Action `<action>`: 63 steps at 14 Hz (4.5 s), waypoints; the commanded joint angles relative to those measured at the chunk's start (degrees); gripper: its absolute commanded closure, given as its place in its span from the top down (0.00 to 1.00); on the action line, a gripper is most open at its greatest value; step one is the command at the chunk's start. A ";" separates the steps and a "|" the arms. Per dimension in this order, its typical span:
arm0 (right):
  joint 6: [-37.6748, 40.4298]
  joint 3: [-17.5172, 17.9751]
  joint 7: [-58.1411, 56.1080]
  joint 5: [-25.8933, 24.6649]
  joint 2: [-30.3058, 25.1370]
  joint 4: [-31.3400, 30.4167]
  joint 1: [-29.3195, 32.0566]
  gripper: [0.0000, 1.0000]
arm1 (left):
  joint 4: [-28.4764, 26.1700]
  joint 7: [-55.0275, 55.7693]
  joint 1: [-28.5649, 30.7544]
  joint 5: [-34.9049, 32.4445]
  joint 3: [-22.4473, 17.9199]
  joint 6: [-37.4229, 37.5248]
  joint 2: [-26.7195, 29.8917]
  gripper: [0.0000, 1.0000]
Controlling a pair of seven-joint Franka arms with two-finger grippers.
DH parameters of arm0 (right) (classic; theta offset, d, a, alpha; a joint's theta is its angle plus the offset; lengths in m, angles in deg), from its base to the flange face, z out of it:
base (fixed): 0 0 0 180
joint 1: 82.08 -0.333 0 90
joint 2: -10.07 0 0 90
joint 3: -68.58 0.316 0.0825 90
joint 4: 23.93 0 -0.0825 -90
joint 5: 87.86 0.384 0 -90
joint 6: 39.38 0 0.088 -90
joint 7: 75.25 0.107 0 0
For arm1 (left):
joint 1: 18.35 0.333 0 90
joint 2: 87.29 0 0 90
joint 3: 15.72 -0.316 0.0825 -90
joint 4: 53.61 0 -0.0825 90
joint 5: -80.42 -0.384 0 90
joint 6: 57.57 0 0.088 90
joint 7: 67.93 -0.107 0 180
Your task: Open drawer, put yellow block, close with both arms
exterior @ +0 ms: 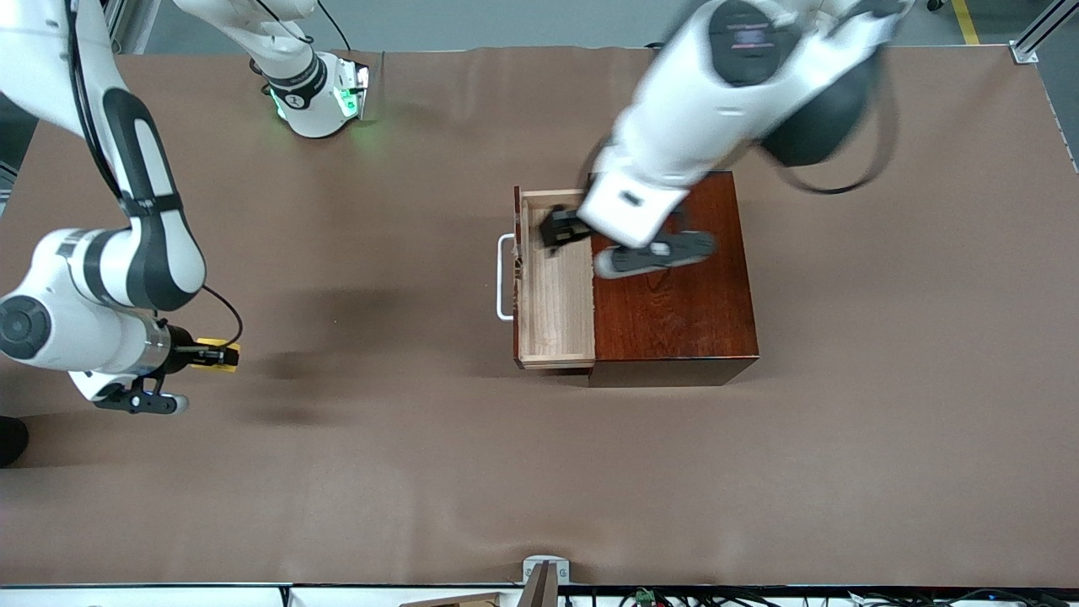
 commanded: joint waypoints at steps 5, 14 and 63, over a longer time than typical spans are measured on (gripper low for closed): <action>4.93 3.83 0.32 2.00 -6.88 0.12 -0.06 0.00 | -8.16 -27.70 13.92 -9.29 0.72 11.28 11.01 1.00; 12.41 15.43 -9.25 2.44 -10.31 6.19 -0.85 0.00 | -13.97 -31.70 24.93 -12.99 0.72 11.01 16.12 1.00; -1.38 18.61 -41.34 -16.80 15.96 21.22 -37.85 0.00 | -14.15 -38.11 27.74 -11.67 0.89 8.64 14.71 1.00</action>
